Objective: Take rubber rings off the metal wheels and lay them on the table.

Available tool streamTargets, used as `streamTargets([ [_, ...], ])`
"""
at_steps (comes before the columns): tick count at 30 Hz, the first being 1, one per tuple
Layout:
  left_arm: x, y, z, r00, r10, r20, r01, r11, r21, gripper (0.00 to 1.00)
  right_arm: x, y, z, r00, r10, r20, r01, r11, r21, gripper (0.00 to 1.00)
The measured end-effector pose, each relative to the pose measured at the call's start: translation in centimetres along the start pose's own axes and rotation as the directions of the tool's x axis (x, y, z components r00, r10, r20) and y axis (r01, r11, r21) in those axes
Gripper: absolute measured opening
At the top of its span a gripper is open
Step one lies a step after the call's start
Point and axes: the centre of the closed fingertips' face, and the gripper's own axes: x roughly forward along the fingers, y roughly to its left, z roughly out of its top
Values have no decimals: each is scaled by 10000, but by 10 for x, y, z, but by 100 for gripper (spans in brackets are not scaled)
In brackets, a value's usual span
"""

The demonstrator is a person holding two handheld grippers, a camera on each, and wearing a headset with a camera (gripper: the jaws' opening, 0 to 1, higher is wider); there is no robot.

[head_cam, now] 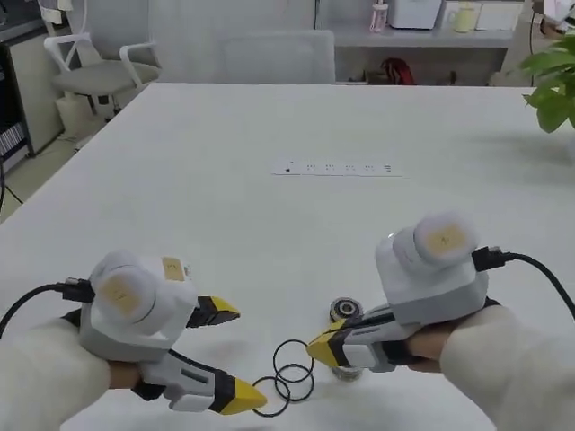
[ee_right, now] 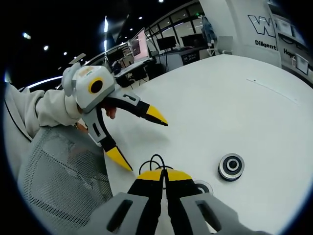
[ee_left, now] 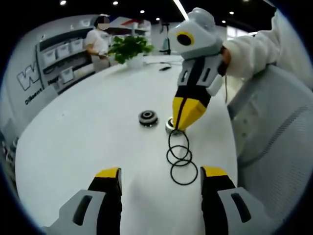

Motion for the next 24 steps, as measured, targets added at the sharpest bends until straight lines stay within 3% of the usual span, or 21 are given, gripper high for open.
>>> streamTargets([
  [11, 1, -4, -2, 9999, -81, -72, 82, 9999, 138, 66, 7, 6, -15, 9987, 70, -513, -79, 9998, -190, 0],
  [24, 0, -3, -2, 10000, -36, 7, 36, 10000, 20, 66, 10, 1, -29, 9958, -107, -904, 79, 9995, -316, 0],
])
